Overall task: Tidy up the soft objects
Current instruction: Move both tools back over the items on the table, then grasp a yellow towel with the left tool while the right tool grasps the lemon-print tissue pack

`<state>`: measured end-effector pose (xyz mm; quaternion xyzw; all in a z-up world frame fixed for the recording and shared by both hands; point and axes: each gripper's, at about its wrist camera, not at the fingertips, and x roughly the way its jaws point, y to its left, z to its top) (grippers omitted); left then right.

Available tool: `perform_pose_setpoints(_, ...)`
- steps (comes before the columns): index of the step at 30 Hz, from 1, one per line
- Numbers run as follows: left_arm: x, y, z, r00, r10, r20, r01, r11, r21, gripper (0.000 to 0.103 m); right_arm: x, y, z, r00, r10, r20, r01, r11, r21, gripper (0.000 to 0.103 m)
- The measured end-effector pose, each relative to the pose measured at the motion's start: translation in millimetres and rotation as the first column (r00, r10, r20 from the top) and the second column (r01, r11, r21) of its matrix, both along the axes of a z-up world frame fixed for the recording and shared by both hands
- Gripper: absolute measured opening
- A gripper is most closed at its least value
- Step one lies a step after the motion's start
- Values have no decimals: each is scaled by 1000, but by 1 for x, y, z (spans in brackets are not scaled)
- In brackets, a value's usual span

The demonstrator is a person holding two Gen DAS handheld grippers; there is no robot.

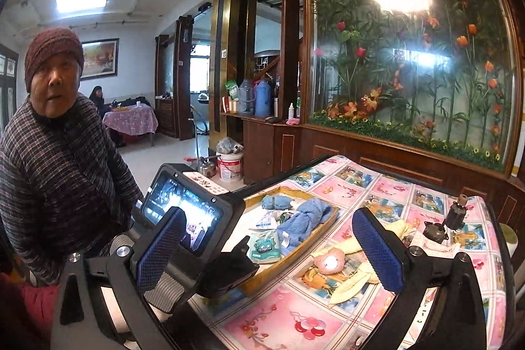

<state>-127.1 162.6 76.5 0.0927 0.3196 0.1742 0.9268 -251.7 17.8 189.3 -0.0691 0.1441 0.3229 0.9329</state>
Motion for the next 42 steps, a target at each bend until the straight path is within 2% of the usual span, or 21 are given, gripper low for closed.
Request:
perform_pose_setpoints(6, 1, -3, -4, 1000, -14, -20, 13, 1000, -5, 76, 10, -1, -13, 999, -24, -42, 23, 999, -24, 102)
perform_pose_setpoints(9, 2, -7, -4, 999, -22, -26, 22, 1000, -1, 76, 13, -8, -14, 998, -49, -35, 49, 999, -24, 102)
perform_pose_setpoints(14, 9, -14, -3, 997, -59, -48, 58, 998, -18, 76, 28, -38, -27, 986, -159, -47, 157, 986, -55, 102)
perform_pose_setpoints(17, 19, -16, 1, 989, -125, -74, 117, 987, -113, 76, 56, -80, -47, 944, -311, -113, 302, 949, -91, 102)
perform_pose_setpoints(19, 28, -19, 3, 978, -185, -92, 163, 964, -208, 76, 79, -121, -65, 884, -419, -207, 405, 908, -108, 102)
perform_pose_setpoints(21, 37, -28, 1, 964, -246, -106, 210, 939, -271, 77, 96, -164, -86, 808, -500, -311, 492, 863, -111, 102)
perform_pose_setpoints(23, 47, -44, -7, 941, -311, -135, 256, 913, -318, 78, 103, -199, -104, 747, -538, -391, 544, 832, -104, 102)
perform_pose_setpoints(27, 69, -85, -27, 893, -409, -186, 324, 874, -362, 78, 110, -234, -131, 692, -534, -486, 566, 819, -93, 102)
perform_pose_setpoints(30, 97, -118, -33, 866, -465, -185, 383, 854, -353, 78, 115, -243, -140, 683, -524, -509, 563, 821, -89, 102)
perform_pose_setpoints(32, 117, -137, -30, 857, -488, -166, 428, 853, -300, 78, 116, -244, -141, 689, -511, -514, 554, 828, -80, 102)
perform_pose_setpoints(34, 136, -156, -28, 835, -529, -149, 486, 837, -249, 78, 116, -241, -140, 698, -504, -509, 544, 835, -81, 102)
perform_pose_setpoints(37, 161, -182, -37, 806, -560, -189, 535, 827, -172, 78, 121, -235, -138, 710, -486, -510, 521, 849, -84, 102)
perform_pose_setpoints(40, 177, -195, -54, 765, -594, -248, 566, 805, -181, 78, 131, -228, -142, 709, -454, -540, 491, 867, -84, 102)
perform_pose_setpoints(42, 177, -195, -59, 745, -620, -247, 577, 784, -227, 69, 138, -223, -147, 701, -417, -578, 467, 882, -70, 102)
